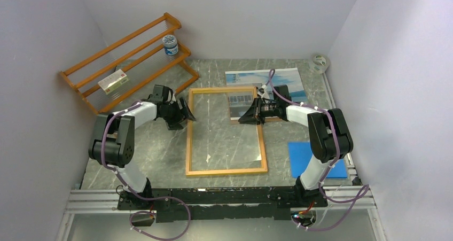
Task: Put the photo into the frame
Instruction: Place the photo frame item in the photo frame.
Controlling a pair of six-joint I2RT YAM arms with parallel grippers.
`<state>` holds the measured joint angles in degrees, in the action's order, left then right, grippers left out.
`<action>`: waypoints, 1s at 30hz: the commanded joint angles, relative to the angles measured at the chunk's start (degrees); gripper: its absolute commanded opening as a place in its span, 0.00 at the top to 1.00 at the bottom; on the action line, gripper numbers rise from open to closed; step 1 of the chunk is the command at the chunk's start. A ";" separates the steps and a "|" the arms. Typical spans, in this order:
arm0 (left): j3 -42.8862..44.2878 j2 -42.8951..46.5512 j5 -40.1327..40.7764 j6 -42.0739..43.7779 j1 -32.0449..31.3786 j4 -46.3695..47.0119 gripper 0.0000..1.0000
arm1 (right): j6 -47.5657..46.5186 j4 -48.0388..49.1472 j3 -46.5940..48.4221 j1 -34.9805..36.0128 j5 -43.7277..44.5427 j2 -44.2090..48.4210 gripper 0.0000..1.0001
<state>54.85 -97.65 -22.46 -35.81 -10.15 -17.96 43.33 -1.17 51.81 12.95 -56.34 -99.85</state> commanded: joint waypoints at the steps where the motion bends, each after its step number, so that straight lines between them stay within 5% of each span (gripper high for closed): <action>1: -1.42 2.88 2.36 -0.88 1.54 0.61 0.17 | 3.19 4.46 0.00 0.15 -3.43 1.01 0.86; 16: -2.20 5.54 3.64 -0.95 3.95 -0.07 0.17 | 4.40 -1.49 3.64 0.02 -4.22 -2.98 0.92; 25: -2.59 6.15 4.45 -0.24 4.26 -0.93 0.17 | 4.05 -3.72 5.31 0.05 -4.13 -3.37 0.63; 30: -3.23 5.80 3.42 -0.97 4.26 -0.03 0.18 | 8.08 0.86 2.05 -0.01 -5.71 -2.41 0.79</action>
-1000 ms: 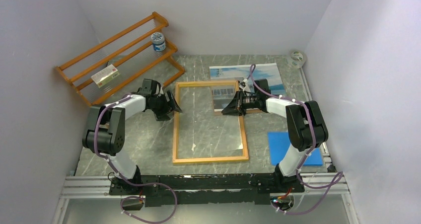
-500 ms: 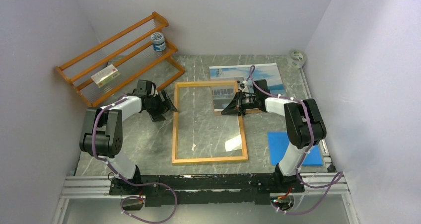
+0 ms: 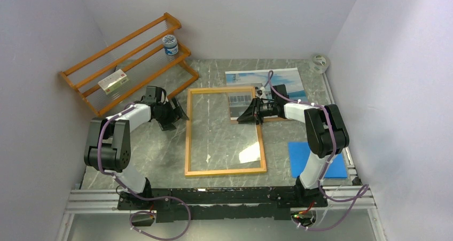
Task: Put the photo into the frame
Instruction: Place the photo frame item in the photo frame.
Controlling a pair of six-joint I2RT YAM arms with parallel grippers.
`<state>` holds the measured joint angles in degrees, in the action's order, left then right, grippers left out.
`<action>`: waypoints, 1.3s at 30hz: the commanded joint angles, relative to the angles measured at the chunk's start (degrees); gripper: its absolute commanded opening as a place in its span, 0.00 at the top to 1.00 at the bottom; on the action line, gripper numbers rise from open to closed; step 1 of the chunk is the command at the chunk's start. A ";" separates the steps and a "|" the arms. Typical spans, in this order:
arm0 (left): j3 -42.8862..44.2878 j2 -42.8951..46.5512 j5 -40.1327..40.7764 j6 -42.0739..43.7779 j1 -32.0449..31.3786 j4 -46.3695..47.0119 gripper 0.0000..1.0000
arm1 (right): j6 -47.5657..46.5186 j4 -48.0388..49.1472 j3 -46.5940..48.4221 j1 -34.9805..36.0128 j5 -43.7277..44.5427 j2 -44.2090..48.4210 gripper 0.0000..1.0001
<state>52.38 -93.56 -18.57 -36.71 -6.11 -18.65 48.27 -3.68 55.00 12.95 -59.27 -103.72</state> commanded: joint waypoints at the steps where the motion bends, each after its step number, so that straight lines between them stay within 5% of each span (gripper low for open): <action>1: -0.86 1.65 -0.57 -0.11 0.22 0.76 0.18 | 2.93 3.41 -1.28 0.09 -2.66 1.78 0.81; 9: -0.97 0.11 -2.80 0.09 0.22 1.78 0.22 | -4.43 -3.21 0.78 1.00 0.34 0.27 0.67; 13: -0.01 -1.95 -5.71 1.15 0.22 2.48 0.39 | -6.06 -4.52 1.60 1.60 1.43 -0.86 0.67; 25: 2.84 -5.58 -7.31 4.84 -0.15 0.10 0.54 | -9.12 -7.41 2.65 2.20 3.49 -2.43 0.69; 32: 7.38 -7.31 -0.78 9.17 -4.17 -6.49 0.51 | -10.39 -8.74 2.91 2.37 4.57 -2.95 0.69; 39: 9.44 -8.72 4.45 10.08 -5.95 -9.76 0.62 | -11.02 -9.47 3.09 2.39 5.34 -3.18 0.69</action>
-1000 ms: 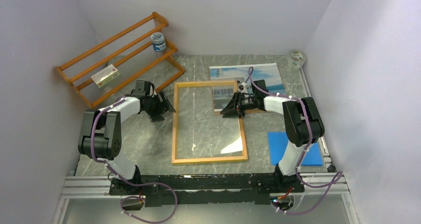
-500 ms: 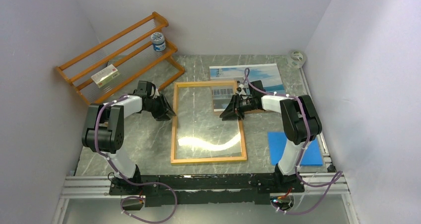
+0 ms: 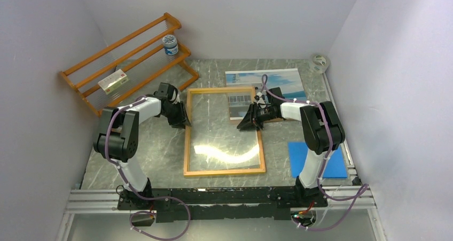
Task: Put the photo into the frame
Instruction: Place the photo frame item in the photo frame.
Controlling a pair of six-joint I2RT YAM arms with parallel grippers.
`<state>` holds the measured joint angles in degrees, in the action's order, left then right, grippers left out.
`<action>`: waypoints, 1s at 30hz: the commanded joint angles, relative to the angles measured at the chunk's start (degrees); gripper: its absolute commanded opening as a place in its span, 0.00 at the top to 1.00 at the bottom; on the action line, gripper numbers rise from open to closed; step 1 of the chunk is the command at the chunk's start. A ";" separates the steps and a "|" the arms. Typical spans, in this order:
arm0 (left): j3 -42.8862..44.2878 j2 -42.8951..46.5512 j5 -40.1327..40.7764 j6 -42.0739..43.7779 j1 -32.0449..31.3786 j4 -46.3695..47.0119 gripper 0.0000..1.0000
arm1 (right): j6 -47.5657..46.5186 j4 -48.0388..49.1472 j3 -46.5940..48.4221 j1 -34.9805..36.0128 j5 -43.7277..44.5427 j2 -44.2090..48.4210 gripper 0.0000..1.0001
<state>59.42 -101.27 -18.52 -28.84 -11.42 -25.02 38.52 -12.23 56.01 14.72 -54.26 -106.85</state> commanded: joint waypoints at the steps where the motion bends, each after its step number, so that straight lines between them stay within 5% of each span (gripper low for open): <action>1: 2.89 -1.29 5.48 2.44 -1.07 -4.17 0.63 | -1.54 -1.06 2.15 0.64 0.50 -0.04 0.69; 9: 5.11 -3.91 13.21 2.75 -3.78 -9.03 0.65 | -3.06 -3.22 2.54 0.58 2.23 0.33 0.66; 19: 5.14 -4.24 11.85 2.82 -3.78 -9.04 0.63 | -6.76 -11.47 3.92 -0.29 11.17 5.35 0.36; 30: 4.67 -3.60 5.29 3.37 -3.74 -6.97 0.55 | -8.80 -17.91 1.21 -3.55 21.60 12.39 0.38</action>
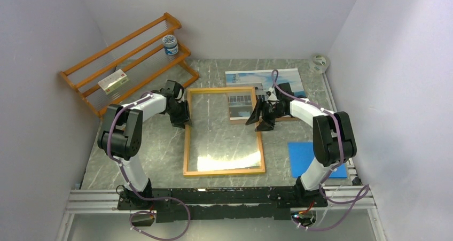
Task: Put the photo into the frame
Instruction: Place the photo frame item in the photo frame.
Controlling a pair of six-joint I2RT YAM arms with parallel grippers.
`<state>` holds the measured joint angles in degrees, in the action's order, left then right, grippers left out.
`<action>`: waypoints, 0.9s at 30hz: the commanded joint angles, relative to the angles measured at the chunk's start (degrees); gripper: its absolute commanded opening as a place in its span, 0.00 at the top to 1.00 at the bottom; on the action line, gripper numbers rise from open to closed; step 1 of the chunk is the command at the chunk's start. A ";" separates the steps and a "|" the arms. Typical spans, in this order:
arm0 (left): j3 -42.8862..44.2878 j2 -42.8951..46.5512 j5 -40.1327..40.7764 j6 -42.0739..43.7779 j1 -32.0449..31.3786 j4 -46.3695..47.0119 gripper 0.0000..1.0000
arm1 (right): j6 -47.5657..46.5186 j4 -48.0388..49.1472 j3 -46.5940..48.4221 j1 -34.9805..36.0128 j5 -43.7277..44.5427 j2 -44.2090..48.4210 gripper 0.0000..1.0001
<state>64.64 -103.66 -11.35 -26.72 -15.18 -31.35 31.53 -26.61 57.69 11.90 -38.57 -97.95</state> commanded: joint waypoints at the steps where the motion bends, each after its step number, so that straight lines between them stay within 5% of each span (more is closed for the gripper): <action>1: -0.69 -1.18 -2.45 1.25 -0.02 -0.44 0.54 | -1.94 -3.96 -0.47 -0.88 7.39 4.00 0.38; 11: -2.31 0.74 -5.73 0.67 0.23 1.44 0.35 | -3.69 -4.42 -1.88 -0.74 20.82 6.70 0.34; 18: -3.12 2.18 -5.87 -0.19 0.73 2.21 0.23 | -3.17 -1.75 -2.99 0.28 19.24 4.43 0.33; 27: -6.43 3.33 -11.55 -3.87 2.38 5.71 0.25 | -4.73 1.01 -2.89 2.93 10.47 1.14 0.34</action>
<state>61.36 -101.60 -19.90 -28.42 -13.23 -26.11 28.25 -28.12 54.61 13.52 -23.70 -96.42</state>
